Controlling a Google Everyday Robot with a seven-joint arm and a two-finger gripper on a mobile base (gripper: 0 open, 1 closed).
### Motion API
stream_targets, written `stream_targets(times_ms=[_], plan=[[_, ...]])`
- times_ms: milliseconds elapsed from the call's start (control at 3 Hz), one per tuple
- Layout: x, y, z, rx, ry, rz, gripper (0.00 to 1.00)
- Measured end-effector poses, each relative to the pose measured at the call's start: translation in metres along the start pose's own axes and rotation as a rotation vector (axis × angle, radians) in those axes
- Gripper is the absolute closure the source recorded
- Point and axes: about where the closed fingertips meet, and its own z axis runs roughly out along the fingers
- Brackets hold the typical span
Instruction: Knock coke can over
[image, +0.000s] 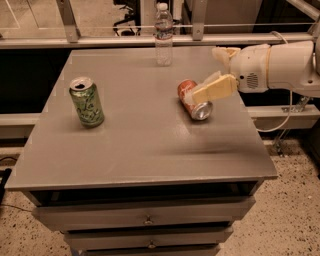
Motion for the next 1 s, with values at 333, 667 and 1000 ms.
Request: stream_targets(times_ms=[333,667,1000], plan=[[0.012,-0.006,-0.019,0.013,-0.005,-0.002,0.00],[0.028,-0.016,-0.035,0.033,-0.001,0.003,0.00],[0.049,-0.026,-0.045,0.054,0.015,0.015,0.00]])
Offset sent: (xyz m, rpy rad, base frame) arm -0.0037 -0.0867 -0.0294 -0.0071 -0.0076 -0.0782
